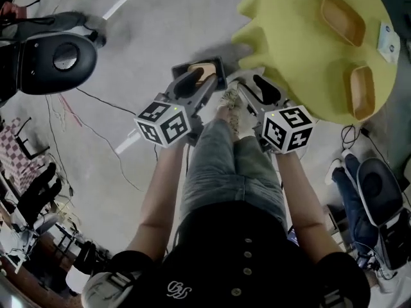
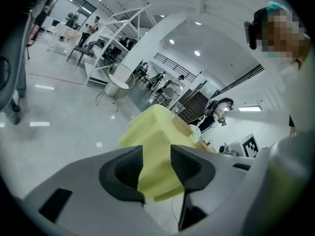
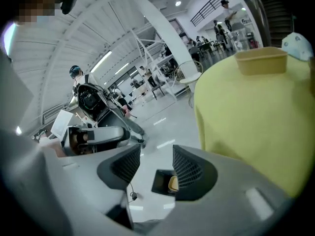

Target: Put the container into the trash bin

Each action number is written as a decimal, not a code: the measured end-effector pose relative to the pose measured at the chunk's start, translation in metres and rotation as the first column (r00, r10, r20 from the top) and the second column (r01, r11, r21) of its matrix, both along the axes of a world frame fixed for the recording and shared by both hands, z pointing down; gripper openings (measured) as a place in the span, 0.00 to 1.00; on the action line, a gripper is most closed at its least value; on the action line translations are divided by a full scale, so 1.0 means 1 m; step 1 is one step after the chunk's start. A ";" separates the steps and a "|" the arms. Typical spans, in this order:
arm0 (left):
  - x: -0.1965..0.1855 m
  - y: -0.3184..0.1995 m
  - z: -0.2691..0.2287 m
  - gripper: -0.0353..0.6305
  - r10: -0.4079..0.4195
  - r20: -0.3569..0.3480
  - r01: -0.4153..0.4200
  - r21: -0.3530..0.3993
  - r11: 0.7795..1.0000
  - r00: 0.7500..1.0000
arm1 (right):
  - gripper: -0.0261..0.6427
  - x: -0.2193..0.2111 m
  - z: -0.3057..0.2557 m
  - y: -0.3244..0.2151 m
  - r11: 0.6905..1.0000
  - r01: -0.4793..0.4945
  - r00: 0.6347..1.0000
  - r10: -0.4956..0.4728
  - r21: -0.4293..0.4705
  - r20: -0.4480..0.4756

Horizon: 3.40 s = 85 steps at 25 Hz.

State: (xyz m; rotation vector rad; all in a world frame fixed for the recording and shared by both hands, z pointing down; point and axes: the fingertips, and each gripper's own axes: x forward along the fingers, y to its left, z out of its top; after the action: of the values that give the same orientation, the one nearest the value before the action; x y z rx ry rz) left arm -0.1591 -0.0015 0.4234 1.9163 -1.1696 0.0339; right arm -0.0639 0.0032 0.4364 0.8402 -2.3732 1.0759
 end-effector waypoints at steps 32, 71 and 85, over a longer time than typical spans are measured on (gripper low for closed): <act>0.282 -0.097 -0.133 0.30 0.754 0.012 -0.728 0.272 0.630 0.657 | 0.20 0.286 -0.148 -0.037 0.513 -0.791 0.583 0.797 0.332 0.158; 0.464 -0.061 -0.002 0.30 0.782 0.110 -0.789 0.048 0.612 0.613 | 0.20 0.464 0.001 0.059 0.386 -0.920 0.390 0.918 0.065 0.066; 0.463 -0.106 -0.014 0.18 0.759 0.110 -0.767 0.048 0.640 0.641 | 0.16 0.457 -0.014 0.006 0.457 -0.886 0.460 0.887 0.071 0.033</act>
State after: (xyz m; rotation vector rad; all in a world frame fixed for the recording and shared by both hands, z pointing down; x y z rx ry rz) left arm 0.3039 -0.1079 0.4095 2.3846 -0.3087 0.5338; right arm 0.3934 0.0094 0.4225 2.2750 -1.8748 1.2826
